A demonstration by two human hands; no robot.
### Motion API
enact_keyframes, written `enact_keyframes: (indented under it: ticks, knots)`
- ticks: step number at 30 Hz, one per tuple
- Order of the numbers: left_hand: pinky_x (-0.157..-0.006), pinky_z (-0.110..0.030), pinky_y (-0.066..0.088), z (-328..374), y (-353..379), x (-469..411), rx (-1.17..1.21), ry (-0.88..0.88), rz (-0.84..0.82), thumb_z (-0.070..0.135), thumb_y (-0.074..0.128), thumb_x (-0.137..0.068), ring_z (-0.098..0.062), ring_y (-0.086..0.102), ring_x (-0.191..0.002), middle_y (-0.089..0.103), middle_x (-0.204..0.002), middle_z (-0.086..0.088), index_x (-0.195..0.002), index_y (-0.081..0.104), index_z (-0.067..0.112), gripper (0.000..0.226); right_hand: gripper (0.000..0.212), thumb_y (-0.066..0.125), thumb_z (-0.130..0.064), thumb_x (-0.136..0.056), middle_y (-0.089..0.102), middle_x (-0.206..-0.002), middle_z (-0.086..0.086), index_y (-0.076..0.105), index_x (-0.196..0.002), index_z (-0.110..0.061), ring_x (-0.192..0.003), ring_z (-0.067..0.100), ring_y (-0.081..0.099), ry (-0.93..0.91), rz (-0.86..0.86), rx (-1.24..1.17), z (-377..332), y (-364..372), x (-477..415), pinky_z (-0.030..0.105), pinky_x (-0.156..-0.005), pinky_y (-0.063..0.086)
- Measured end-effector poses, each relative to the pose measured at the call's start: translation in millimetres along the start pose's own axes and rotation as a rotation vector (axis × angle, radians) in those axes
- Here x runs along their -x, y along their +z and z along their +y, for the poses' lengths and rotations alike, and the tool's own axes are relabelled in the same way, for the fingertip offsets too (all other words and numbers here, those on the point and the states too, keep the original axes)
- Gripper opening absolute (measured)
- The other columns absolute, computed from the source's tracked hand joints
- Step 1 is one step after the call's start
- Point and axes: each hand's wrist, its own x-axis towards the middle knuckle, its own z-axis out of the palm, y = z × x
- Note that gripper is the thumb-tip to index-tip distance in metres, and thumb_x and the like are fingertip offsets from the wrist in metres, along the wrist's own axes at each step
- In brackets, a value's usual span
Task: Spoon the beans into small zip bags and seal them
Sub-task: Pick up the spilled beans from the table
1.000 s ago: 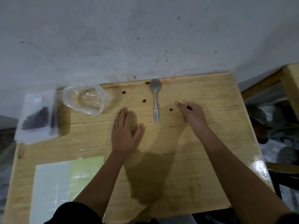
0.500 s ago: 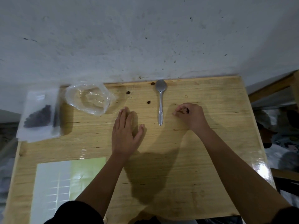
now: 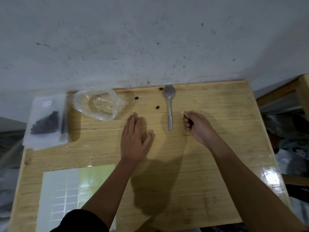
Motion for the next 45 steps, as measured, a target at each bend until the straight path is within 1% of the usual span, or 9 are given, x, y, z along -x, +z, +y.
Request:
enact_keyframes:
  ticks: [6, 12, 14, 17, 19, 23, 30, 37, 45]
  knots:
    - [-0.114, -0.031, 0.012, -14, -12, 4, 0.01, 0.046, -0.023, 0.055, 0.032, -0.091, -0.015, 0.01, -0.145, 0.018, -0.157, -0.001, -0.142, 0.035, 0.017, 0.064, 0.023, 0.04, -0.01, -0.09, 0.053, -0.065, 0.004, 0.047, -0.068, -0.01, -0.057, 0.013, 0.047, 0.081, -0.109, -0.291, -5, 44, 5, 0.018, -0.05, 0.043]
    - [-0.113, -0.036, 0.023, -31, -17, 3, -0.022, 0.105, -0.032, 0.052, 0.035, -0.092, -0.017, 0.018, -0.143, 0.025, -0.155, -0.002, -0.14, 0.04, 0.016, 0.061, 0.035, 0.056, -0.027, -0.092, 0.039, -0.051, -0.001, 0.053, -0.059, -0.014, -0.039, 0.004, 0.033, -0.211, 0.181, 0.24, -1, 70, -13, 0.017, -0.045, 0.03]
    - [-0.113, -0.036, 0.022, -32, -17, 2, -0.024, 0.106, -0.043, 0.052, 0.033, -0.092, -0.017, 0.018, -0.143, 0.025, -0.155, -0.003, -0.141, 0.039, 0.017, 0.06, 0.033, 0.053, -0.028, -0.094, 0.039, -0.052, 0.002, 0.06, -0.064, -0.015, -0.042, 0.007, 0.032, -0.299, 0.268, 0.392, 4, 79, -19, 0.021, -0.048, 0.03]
    - [-0.115, -0.033, 0.017, -32, -16, 3, -0.02, 0.101, -0.057, 0.053, 0.03, -0.092, -0.014, 0.012, -0.144, 0.02, -0.156, -0.002, -0.143, 0.034, 0.018, 0.062, 0.025, 0.053, -0.022, -0.094, 0.056, -0.066, 0.007, 0.065, -0.076, -0.01, -0.058, 0.012, 0.045, -0.384, 0.328, 0.514, 11, 89, -26, 0.025, -0.059, 0.035]
    - [-0.115, -0.032, 0.013, -33, -17, 3, -0.014, 0.099, -0.067, 0.053, 0.028, -0.092, -0.013, 0.009, -0.144, 0.018, -0.157, -0.001, -0.145, 0.032, 0.019, 0.063, 0.019, 0.054, -0.019, -0.093, 0.061, -0.078, 0.004, 0.065, -0.083, -0.006, -0.07, 0.011, 0.052, -0.398, 0.378, 0.607, 15, 92, -30, 0.011, -0.059, 0.036]
    - [-0.115, -0.032, 0.012, -32, -19, 2, -0.003, 0.098, -0.076, 0.052, 0.031, -0.093, -0.011, 0.007, -0.144, 0.017, -0.157, -0.001, -0.145, 0.032, 0.019, 0.062, 0.02, 0.053, -0.016, -0.093, 0.055, -0.074, -0.003, 0.066, -0.092, 0.0, -0.061, -0.001, 0.046, -0.445, 0.441, 0.714, 20, 94, -36, 0.0, -0.058, 0.035]
    - [-0.113, -0.031, 0.011, -33, -19, 2, 0.015, 0.112, -0.079, 0.048, 0.037, -0.093, -0.011, 0.007, -0.143, 0.019, -0.156, -0.002, -0.144, 0.032, 0.018, 0.059, 0.015, 0.05, -0.018, -0.095, 0.05, -0.062, -0.005, 0.059, -0.091, -0.007, -0.053, 0.006, 0.047, -0.437, 0.44, 0.861, 24, 98, -45, 0.024, -0.051, 0.035]
    - [-0.112, -0.03, 0.009, -34, -20, 1, 0.005, 0.129, -0.08, 0.048, 0.036, -0.093, -0.016, 0.013, -0.144, 0.021, -0.156, -0.004, -0.142, 0.034, 0.017, 0.058, 0.016, 0.05, -0.023, -0.095, 0.061, -0.088, 0.014, 0.053, -0.101, -0.009, -0.071, 0.024, 0.056, -0.343, 0.432, 1.032, 27, 101, -48, 0.027, -0.06, 0.037]
    - [-0.113, -0.031, 0.01, -35, -20, 1, 0.03, 0.133, -0.084, 0.048, 0.037, -0.093, -0.015, 0.009, -0.144, 0.018, -0.157, -0.003, -0.144, 0.031, 0.017, 0.059, 0.019, 0.049, -0.021, -0.096, 0.062, -0.089, 0.014, 0.05, -0.107, -0.005, -0.079, 0.028, 0.061, -0.397, 0.395, 1.11, 22, 109, -41, 0.034, -0.062, 0.047]
